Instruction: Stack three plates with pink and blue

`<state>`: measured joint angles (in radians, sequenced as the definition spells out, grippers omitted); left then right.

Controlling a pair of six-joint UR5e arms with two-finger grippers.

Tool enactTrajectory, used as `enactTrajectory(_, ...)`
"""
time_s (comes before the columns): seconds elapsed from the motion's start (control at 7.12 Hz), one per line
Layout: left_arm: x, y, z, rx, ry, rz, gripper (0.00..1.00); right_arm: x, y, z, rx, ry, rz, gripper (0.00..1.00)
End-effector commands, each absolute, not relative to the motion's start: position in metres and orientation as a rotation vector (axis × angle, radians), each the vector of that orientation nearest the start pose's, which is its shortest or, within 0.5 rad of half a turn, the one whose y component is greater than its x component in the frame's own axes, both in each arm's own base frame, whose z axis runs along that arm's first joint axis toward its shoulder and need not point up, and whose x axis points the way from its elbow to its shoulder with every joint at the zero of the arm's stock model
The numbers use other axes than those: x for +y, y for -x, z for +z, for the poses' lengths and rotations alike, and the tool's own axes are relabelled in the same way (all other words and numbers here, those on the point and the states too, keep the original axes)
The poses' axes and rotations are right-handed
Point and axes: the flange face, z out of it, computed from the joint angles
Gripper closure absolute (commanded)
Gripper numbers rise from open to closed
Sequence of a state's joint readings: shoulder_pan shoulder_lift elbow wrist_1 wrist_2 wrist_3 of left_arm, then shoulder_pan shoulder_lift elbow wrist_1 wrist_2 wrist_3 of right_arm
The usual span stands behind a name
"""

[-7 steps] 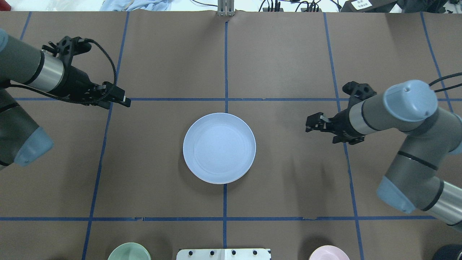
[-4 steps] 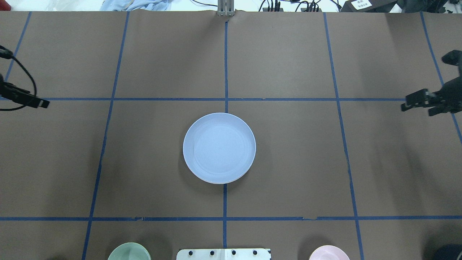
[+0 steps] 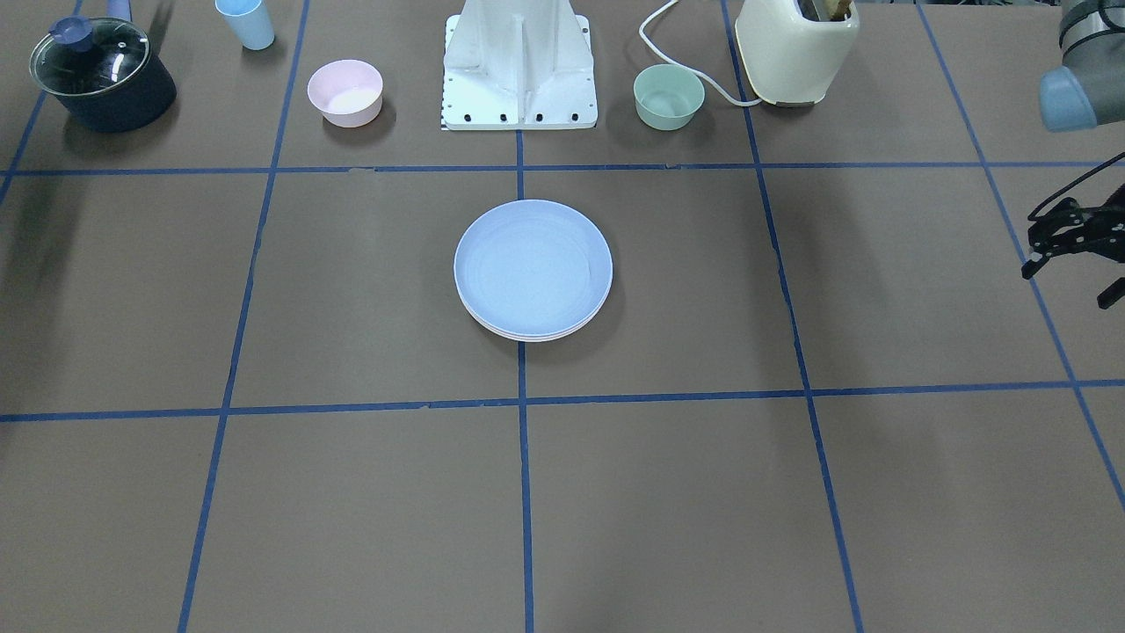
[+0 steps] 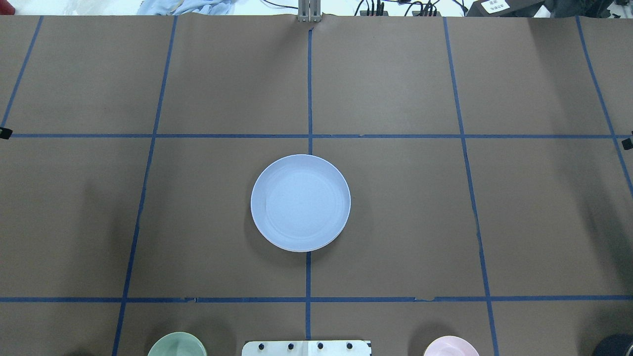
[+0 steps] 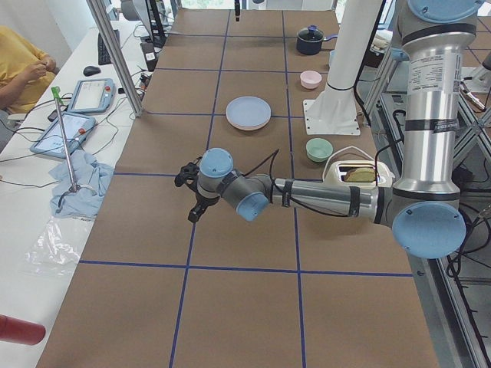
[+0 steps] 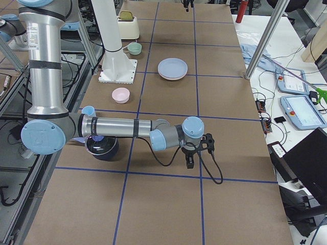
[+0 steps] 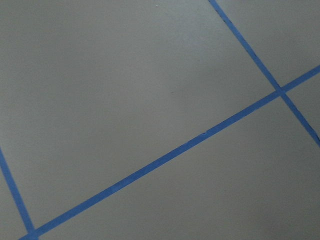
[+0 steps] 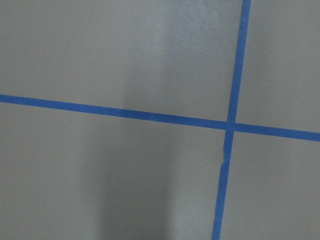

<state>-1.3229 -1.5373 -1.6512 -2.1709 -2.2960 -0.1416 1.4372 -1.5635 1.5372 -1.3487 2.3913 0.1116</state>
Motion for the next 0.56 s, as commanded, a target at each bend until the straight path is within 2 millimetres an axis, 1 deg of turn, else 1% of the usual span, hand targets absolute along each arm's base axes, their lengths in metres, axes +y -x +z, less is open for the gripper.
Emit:
enactTrajectory(0.0, -0.510, -0.007, 0.595, 0.735, -0.450, 0.364, 0.01, -0.520, -0.006, 0.642, -0.815, -0.065, -0.119, 0.00)
enactTrajectory(0.14, -0.516, 0.001, 0.586, 0.722, -0.453, 0.363, 0.01, -0.520, -0.006, 0.641, -0.820, -0.065, -0.118, 0.00)
enactTrajectory(0.28, -0.519, 0.001, 0.587, 0.720, -0.450, 0.361, 0.01, -0.517, -0.005, 0.643, -0.831, -0.060, -0.117, 0.00)
enactTrajectory(0.42, -0.521, 0.001, 0.585, 0.726, -0.444, 0.336, 0.01, -0.517, -0.005, 0.640, -0.831, -0.061, -0.118, 0.00)
